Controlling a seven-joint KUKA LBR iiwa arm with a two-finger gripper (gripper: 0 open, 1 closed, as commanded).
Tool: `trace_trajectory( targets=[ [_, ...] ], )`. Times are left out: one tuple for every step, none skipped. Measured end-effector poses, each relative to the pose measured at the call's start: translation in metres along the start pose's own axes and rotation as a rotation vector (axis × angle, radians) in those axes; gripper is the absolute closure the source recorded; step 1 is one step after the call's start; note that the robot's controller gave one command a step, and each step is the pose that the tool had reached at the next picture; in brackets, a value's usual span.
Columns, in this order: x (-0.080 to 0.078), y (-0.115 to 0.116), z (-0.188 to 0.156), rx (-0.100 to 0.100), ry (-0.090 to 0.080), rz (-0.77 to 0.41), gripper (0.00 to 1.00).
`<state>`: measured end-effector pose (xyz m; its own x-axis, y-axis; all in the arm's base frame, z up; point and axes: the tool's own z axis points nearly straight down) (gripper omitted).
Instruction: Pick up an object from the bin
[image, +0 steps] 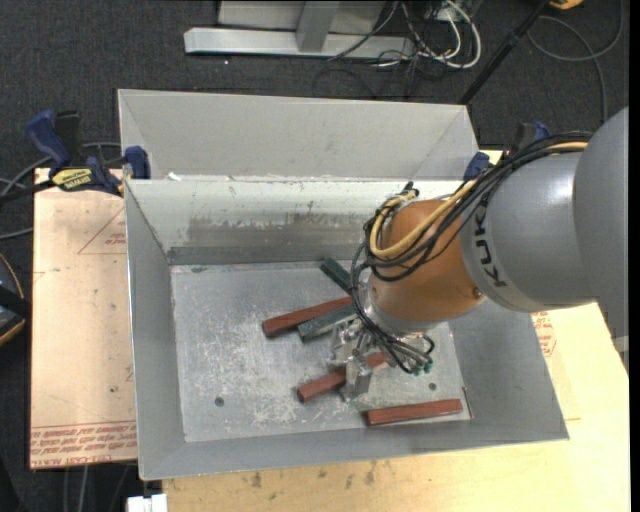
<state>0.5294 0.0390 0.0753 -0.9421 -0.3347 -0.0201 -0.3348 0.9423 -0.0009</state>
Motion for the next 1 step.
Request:
trace_trajectory(
  targets=[
    [-0.0091, 0.0021, -0.1302, -0.002, 0.016, -0.058, 1.0]
  ],
)
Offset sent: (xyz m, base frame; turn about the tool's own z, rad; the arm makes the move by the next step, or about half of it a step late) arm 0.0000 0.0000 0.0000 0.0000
